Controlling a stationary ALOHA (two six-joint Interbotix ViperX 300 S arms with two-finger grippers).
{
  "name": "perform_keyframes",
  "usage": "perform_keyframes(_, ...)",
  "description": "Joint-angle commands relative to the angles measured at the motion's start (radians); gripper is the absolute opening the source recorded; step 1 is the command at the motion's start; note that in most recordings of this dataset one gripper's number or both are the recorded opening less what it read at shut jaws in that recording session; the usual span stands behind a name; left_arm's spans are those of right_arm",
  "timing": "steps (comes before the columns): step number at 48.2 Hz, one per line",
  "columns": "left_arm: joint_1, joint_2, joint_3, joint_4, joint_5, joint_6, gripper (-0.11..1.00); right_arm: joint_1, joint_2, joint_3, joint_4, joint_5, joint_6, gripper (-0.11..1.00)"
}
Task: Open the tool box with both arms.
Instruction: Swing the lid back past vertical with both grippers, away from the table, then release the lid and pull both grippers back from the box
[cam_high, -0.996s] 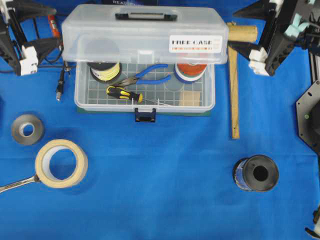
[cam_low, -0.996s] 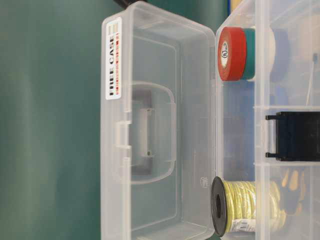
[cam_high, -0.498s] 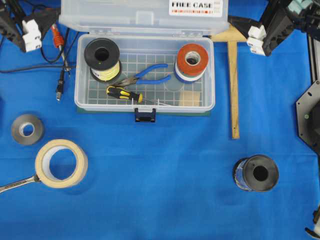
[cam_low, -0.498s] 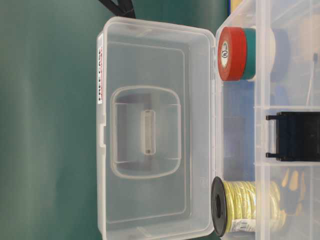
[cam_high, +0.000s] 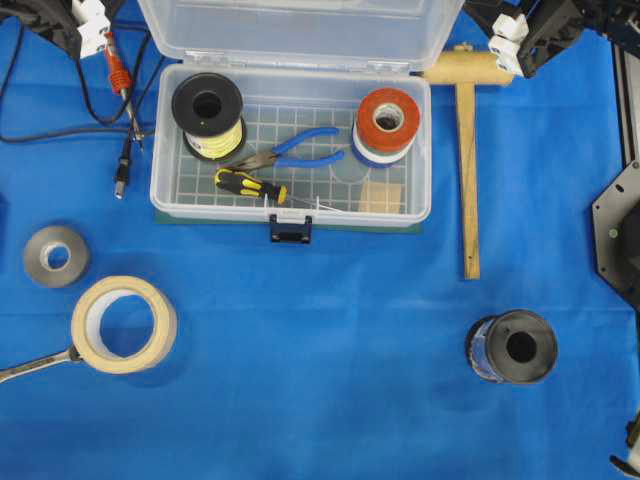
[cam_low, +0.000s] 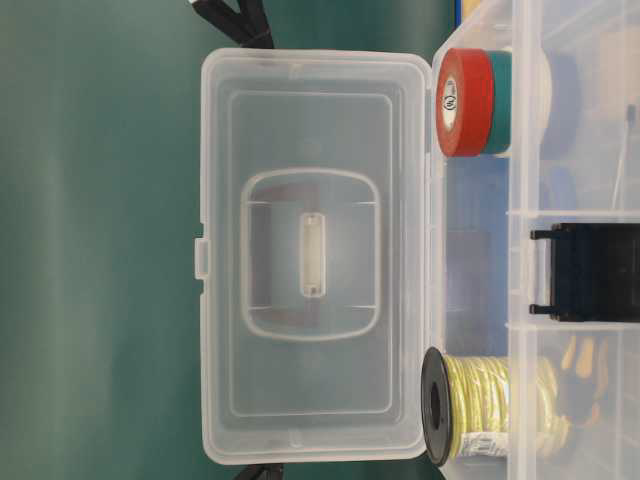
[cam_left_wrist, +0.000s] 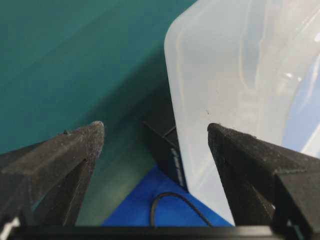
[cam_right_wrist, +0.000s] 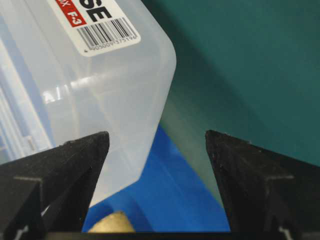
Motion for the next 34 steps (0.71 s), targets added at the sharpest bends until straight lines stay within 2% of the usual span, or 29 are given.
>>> perform_keyframes(1,-0.012,0.008,-0.031,0.005,-0.005,0.005,0.85,0.005,0.020,-0.046,-0.006,-0.018,-0.002,0.82)
perform_keyframes(20,0.012,0.009,-0.032,0.005,-0.002,0.014,0.85,-0.021,0.117,-0.114,-0.012,-0.015,-0.012,0.82)
perform_keyframes(34,0.035,0.011,-0.035,0.005,-0.003,0.015,0.85,-0.029,0.124,-0.117,-0.012,-0.014,-0.012,0.82)
